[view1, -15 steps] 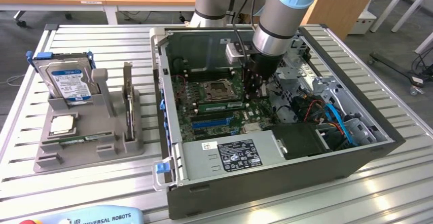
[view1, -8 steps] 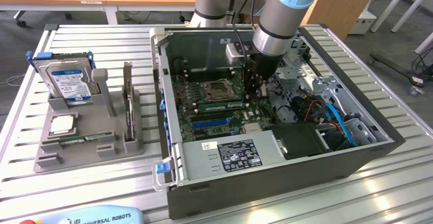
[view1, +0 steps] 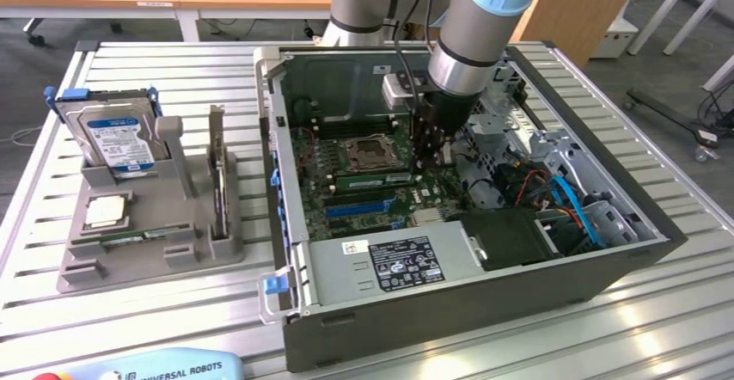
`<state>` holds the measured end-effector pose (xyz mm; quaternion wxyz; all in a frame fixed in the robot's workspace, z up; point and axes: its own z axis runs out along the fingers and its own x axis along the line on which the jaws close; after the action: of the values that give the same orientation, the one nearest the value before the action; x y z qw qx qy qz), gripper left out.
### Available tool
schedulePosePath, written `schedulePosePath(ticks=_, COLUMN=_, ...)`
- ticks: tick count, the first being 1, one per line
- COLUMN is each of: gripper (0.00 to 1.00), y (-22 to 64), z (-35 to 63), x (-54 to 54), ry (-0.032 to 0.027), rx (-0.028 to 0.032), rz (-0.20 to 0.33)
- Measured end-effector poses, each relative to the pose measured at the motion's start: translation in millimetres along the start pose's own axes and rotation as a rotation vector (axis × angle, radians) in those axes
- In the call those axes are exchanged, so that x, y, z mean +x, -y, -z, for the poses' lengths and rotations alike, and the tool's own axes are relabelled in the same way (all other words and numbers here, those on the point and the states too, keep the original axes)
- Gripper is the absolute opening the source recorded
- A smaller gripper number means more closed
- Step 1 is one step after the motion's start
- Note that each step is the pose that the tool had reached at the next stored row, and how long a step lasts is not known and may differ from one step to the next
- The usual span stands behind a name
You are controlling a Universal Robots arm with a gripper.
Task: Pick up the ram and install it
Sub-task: 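Press down the ram until it locks into place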
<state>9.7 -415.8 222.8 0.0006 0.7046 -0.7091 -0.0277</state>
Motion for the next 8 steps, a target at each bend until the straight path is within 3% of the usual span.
schedulePosePath(ticks=8, gripper=0.1, y=-0.1, z=1.6, x=-0.2, ry=0.0009, rx=0.0002, rz=0.0)
